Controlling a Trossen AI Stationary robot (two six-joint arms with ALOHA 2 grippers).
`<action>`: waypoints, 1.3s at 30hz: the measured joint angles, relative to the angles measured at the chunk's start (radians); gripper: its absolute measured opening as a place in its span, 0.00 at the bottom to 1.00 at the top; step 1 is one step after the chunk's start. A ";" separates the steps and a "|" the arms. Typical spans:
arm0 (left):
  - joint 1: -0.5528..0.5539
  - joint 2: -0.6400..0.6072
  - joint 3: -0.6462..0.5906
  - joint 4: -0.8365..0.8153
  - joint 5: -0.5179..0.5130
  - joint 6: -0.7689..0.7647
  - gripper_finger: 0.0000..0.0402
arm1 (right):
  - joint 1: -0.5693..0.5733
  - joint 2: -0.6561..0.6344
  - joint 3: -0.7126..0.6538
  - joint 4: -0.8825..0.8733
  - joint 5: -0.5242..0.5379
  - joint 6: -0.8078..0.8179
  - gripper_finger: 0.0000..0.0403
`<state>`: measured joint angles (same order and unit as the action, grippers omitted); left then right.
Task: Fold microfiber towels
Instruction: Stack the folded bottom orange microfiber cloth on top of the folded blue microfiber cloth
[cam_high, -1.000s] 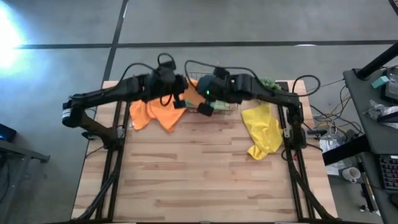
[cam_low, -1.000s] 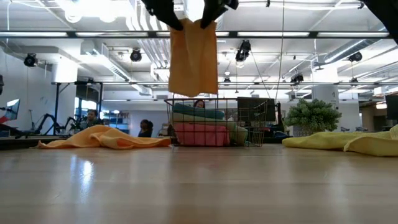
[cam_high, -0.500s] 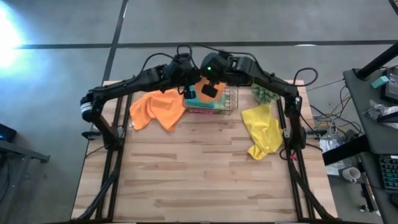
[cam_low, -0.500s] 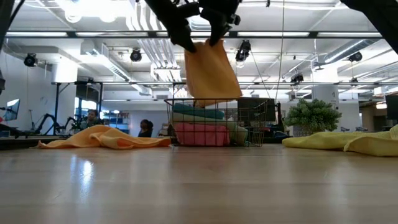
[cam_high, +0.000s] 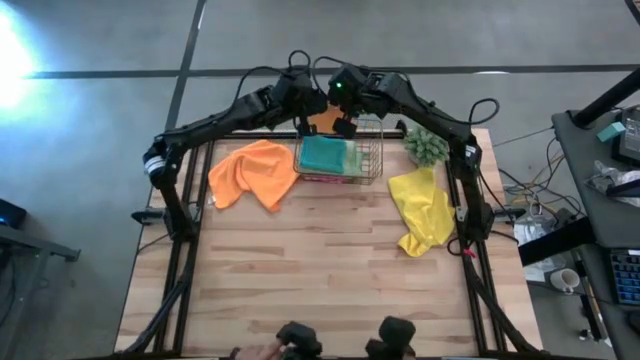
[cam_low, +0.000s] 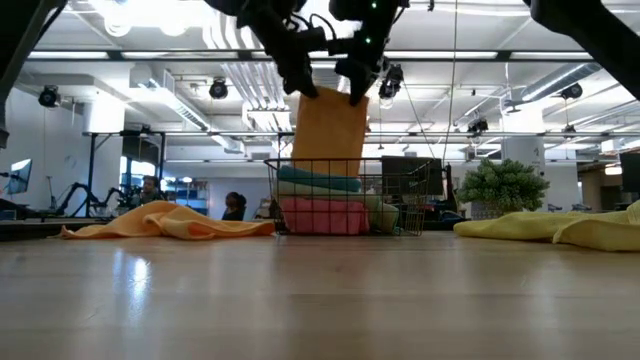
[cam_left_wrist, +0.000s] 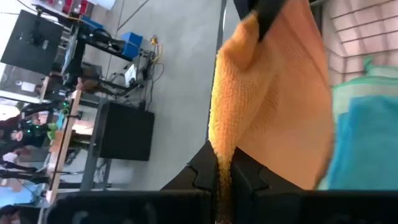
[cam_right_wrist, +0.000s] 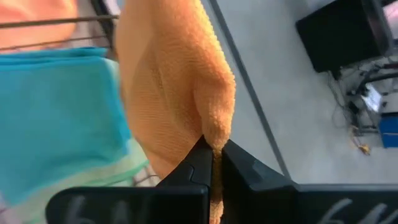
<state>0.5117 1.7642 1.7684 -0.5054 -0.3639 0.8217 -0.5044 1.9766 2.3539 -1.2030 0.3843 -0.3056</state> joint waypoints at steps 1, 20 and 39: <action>0.007 0.010 0.008 0.003 0.004 0.012 0.00 | -0.009 0.004 0.000 0.008 0.000 -0.014 0.02; 0.032 0.078 0.073 -0.063 0.056 0.018 0.00 | -0.076 0.037 0.001 -0.021 -0.084 -0.115 0.02; 0.007 0.079 0.057 -0.359 0.281 -0.130 0.00 | -0.058 0.036 -0.185 -0.097 -0.410 -0.038 0.02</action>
<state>0.5190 1.8436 1.8255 -0.8640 -0.0827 0.6914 -0.5622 2.0129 2.1691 -1.3002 -0.0253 -0.3440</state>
